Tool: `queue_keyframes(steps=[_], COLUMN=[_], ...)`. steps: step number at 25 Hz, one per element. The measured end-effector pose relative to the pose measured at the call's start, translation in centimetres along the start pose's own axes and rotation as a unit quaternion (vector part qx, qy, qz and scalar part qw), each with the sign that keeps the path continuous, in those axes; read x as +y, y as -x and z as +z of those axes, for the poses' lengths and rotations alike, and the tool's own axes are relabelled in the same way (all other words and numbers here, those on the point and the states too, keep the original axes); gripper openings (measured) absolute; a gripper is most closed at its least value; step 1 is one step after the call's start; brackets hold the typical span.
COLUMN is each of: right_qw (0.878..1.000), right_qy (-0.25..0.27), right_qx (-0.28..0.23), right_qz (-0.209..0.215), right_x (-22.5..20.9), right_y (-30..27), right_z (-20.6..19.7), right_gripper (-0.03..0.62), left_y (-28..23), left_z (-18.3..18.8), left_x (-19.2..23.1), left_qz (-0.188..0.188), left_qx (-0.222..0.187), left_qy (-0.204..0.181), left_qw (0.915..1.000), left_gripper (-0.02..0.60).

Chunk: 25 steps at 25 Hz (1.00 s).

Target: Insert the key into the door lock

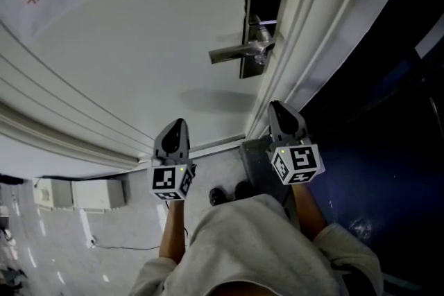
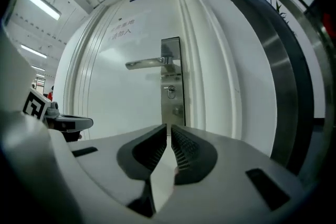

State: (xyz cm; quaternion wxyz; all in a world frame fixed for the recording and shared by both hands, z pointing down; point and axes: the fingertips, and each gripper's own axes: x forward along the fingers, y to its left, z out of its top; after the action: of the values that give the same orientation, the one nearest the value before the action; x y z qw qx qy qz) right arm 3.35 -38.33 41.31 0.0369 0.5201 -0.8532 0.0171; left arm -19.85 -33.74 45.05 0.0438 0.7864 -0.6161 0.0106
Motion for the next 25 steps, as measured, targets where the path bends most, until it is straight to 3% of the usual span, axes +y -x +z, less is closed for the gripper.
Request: queue_keyframes(steps=[9,17,25], right_qw=[1.000,0.999,0.999], right_qy=[0.018,0.035,0.041], right_qx=[0.007,0.003,0.003], right_qz=[0.008,0.019,0.020], right_x=[0.1,0.9,1.1], right_y=[1.3,0.4,0.1], right_z=[-2.6,-2.0,-1.8], right_gripper=[0.020,0.020,0.020], left_y=[1.7,2.5,2.8], left_z=[0.2,-1.3,-1.5], left_x=[1.3,1.9,2.2], left_qz=[0.027,0.044,0.045], left_qx=[-0.006,0.013,0.007], left_qy=[-0.001,0.014,0.012], left_qw=[0.9996,0.9989,0.9989], left_gripper=[0.018,0.018,0.018])
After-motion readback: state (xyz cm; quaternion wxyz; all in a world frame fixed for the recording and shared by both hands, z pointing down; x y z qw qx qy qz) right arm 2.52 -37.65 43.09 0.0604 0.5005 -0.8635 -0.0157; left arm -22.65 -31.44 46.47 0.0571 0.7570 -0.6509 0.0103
